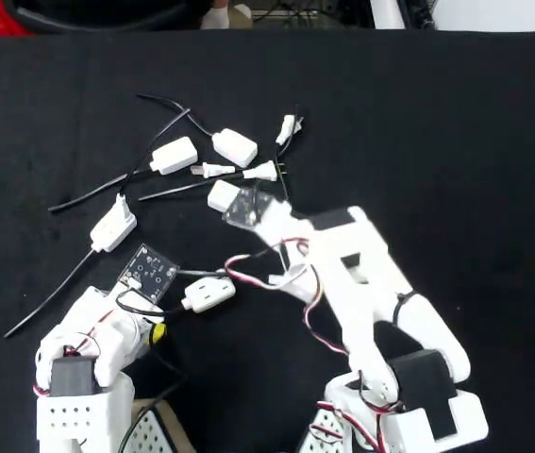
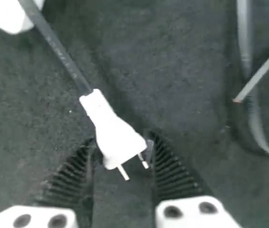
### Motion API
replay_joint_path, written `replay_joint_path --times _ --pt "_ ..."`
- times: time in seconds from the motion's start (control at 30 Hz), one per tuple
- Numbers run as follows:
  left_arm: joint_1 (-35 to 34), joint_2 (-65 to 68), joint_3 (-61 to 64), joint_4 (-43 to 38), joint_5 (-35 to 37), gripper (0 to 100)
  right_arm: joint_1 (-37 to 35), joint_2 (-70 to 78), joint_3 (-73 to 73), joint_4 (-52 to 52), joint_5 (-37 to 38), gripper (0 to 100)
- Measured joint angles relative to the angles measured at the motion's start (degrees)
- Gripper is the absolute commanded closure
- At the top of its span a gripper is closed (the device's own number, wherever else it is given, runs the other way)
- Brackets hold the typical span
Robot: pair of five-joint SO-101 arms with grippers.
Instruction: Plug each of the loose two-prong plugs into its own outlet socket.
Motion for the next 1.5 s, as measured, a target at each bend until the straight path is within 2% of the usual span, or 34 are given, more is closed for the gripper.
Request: replay_joint_path --times 0.23,0.5,0.7,0.83,1.1,1.5 --pt "0.0 0.0 0.0 0.0 0.0 70 -0.9 -2.6 2.4 -2.4 5.3 79.6" --pt "0.0 0.0 0.0 0.0 0.0 70 -4.3 -17.5 2.5 6.2 6.0 79.9" --pt "0.0 0.0 0.0 0.0 0.0 70 -8.9 -25.9 11.6 9.2 7.7 95.5" --pt "0.0 0.0 0.0 0.0 0.0 70 -10.0 -27.5 17.8 5.3 8.0 88.3" --pt "0.0 0.0 0.0 0.0 0.0 70 -5.6 -27.8 24.5 -6.4 10.6 88.6" --pt "0.0 0.0 0.0 0.0 0.0 70 -5.5 -28.2 18.1 -2.6 11.8 88.6"
